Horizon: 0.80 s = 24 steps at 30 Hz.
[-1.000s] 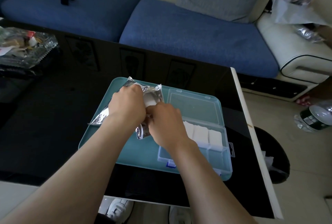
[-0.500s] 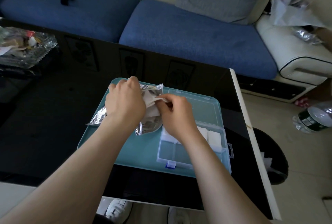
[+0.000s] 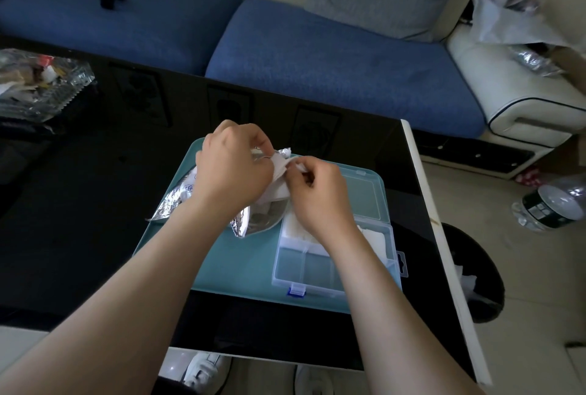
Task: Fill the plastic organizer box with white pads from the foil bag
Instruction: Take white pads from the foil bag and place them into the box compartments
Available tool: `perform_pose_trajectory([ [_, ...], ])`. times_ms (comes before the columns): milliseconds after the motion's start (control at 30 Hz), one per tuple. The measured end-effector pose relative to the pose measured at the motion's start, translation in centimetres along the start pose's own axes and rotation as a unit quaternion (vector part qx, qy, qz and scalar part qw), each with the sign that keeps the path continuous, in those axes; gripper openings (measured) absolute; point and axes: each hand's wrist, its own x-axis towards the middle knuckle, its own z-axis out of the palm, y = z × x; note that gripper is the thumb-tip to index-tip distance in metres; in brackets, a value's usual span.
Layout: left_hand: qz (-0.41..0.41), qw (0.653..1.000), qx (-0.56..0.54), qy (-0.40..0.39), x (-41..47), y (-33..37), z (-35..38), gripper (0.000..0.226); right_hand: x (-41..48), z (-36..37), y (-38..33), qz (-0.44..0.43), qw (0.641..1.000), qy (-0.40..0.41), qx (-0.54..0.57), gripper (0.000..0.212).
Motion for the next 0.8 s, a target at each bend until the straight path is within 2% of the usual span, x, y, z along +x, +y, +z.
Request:
perform_pose_trajectory([
  [167,-0.006,0.999,-0.037,-0.011,0.2,0.0,-0.2,0.019,-0.1,-0.7,0.0,-0.016,1.000,0.012,0.016,0.028],
  [367,0.009,0.999,0.026,-0.037,-0.2,1.0,0.2,0.035,-0.1,-1.5,0.0,-0.022,0.999,0.044,0.022,0.028],
  [467,0.062,0.996,0.018,-0.060,-0.7,1.6,0.2,0.051,-0.1,-2.1,0.0,-0.014,0.998,0.058,0.025,0.030],
  [567,0.115,0.990,0.031,-0.075,-1.0,1.5,0.6,0.038,0.0,-2.7,0.0,-0.035,0.997,0.062,0.016,0.028],
  [633,0.135,0.988,-0.005,-0.071,-0.9,1.4,1.0,0.026,0.0,-3.3,-0.1,-0.050,0.997,0.061,0.010,0.027],
  [800,0.171,0.984,-0.029,-0.046,-0.7,1.9,1.6,0.017,-0.4,-4.6,-0.9,-0.052,0.996,0.063,0.029,0.026],
])
